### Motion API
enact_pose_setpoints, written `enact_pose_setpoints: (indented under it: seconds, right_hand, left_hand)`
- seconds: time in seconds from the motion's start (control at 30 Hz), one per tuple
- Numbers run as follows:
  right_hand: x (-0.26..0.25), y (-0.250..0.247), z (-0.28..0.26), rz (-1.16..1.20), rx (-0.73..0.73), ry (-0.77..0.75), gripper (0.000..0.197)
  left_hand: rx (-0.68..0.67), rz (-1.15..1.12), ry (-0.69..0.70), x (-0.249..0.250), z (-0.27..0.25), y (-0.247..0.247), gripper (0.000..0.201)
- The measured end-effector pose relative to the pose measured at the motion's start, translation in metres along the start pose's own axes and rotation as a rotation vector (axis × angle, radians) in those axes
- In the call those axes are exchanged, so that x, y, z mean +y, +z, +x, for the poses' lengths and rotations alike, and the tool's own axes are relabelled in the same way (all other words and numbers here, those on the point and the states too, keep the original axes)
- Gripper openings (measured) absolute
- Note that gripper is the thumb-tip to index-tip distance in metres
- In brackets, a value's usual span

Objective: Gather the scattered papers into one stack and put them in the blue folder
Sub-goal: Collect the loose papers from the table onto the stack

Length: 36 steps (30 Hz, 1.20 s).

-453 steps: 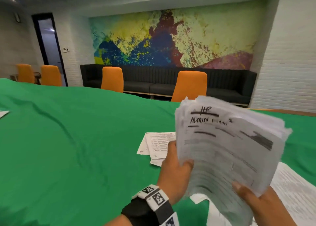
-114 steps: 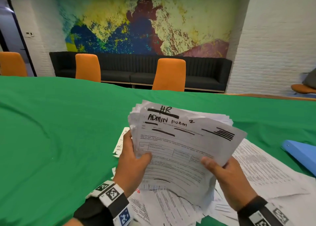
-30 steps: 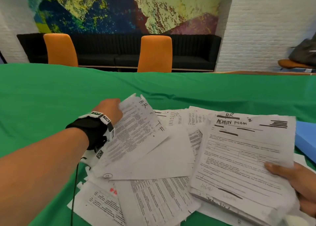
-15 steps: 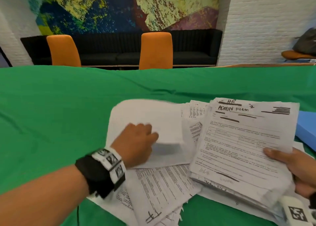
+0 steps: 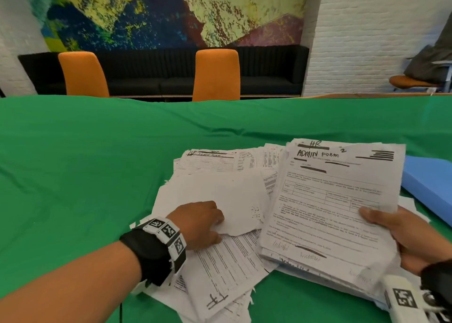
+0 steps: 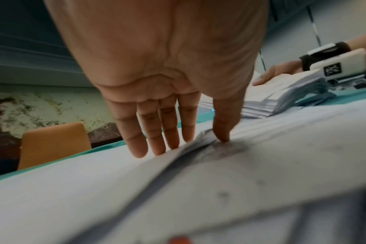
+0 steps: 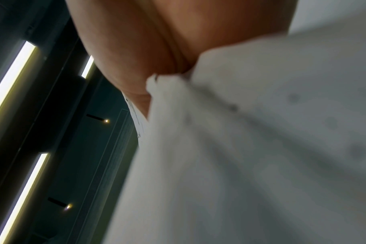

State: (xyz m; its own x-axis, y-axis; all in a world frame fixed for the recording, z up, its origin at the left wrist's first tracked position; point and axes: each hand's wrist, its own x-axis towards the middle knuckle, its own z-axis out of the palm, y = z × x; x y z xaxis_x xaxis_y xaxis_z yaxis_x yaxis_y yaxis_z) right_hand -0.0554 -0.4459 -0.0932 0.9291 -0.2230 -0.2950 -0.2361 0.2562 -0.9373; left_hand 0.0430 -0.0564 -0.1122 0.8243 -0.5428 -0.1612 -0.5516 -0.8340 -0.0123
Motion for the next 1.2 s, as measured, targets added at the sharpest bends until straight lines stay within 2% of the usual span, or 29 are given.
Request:
enact_pose_setpoints:
  seconds: [0.23, 0.37, 0.47, 0.53, 0.57, 0.6, 0.63, 0.67, 0.73, 0.83, 0.9, 0.97, 1.1, 1.17, 1.2]
  right_hand:
    - [-0.005, -0.002, -0.001, -0.028, 0.028, -0.035, 0.049]
    - [-0.004, -0.01, -0.001, -0.002, 0.041, -0.035, 0.046]
    - [-0.007, -0.017, -0.003, 0.009, 0.057, -0.06, 0.047]
    - [-0.013, -0.018, -0.006, 0.021, 0.068, -0.085, 0.049]
    - [-0.016, -0.019, -0.006, 0.031, 0.071, -0.1, 0.05]
    - [-0.018, -0.018, -0.007, 0.047, 0.071, -0.114, 0.052]
    - [-0.021, -0.018, -0.008, 0.064, 0.061, -0.128, 0.052]
    - [-0.023, -0.016, -0.007, 0.083, 0.051, -0.146, 0.051]
    - [-0.027, -0.006, -0.009, 0.119, -0.004, -0.184, 0.046]
    - [-0.036, 0.014, -0.016, 0.164, -0.115, -0.211, 0.048]
    - [-0.04, 0.029, -0.021, 0.174, -0.173, -0.212, 0.052]
    - [-0.038, 0.047, -0.024, 0.168, -0.234, -0.185, 0.047]
    - [-0.009, 0.088, -0.017, 0.049, -0.329, -0.077, 0.038]
    - [0.012, 0.106, -0.011, -0.068, -0.409, 0.0, 0.042]
    - [0.02, 0.113, -0.008, -0.116, -0.437, 0.026, 0.041]
  left_hand:
    - [0.059, 0.214, 0.075, 0.011, 0.007, -0.003, 0.029]
    - [0.037, 0.241, -0.004, 0.019, 0.014, -0.008, 0.024]
    - [0.123, -0.039, -0.156, 0.019, 0.014, -0.034, 0.016]
    - [0.251, -0.344, -0.23, 0.007, 0.01, -0.065, 0.018]
    - [0.323, -0.572, -0.252, -0.004, 0.006, -0.082, 0.017]
    - [0.394, -0.857, -0.247, -0.013, -0.002, -0.099, 0.021]
    - [0.437, -1.15, -0.222, -0.024, -0.011, -0.115, 0.034]
    - [0.424, -1.413, -0.168, -0.033, -0.022, -0.125, 0.047]
    - [0.4, -1.706, -0.093, -0.046, -0.045, -0.137, 0.055]
    - [0.379, -1.865, -0.114, -0.054, -0.071, -0.119, 0.051]
    - [0.329, -1.941, -0.196, -0.055, -0.08, -0.09, 0.043]
    - [0.267, -1.948, -0.336, -0.052, -0.086, -0.059, 0.034]
    - [0.143, -1.935, -0.491, -0.05, -0.091, -0.014, 0.022]
    - [0.169, -1.912, -0.564, -0.054, -0.091, -0.005, 0.014]
    - [0.213, -1.913, -0.6, -0.058, -0.088, -0.001, 0.018]
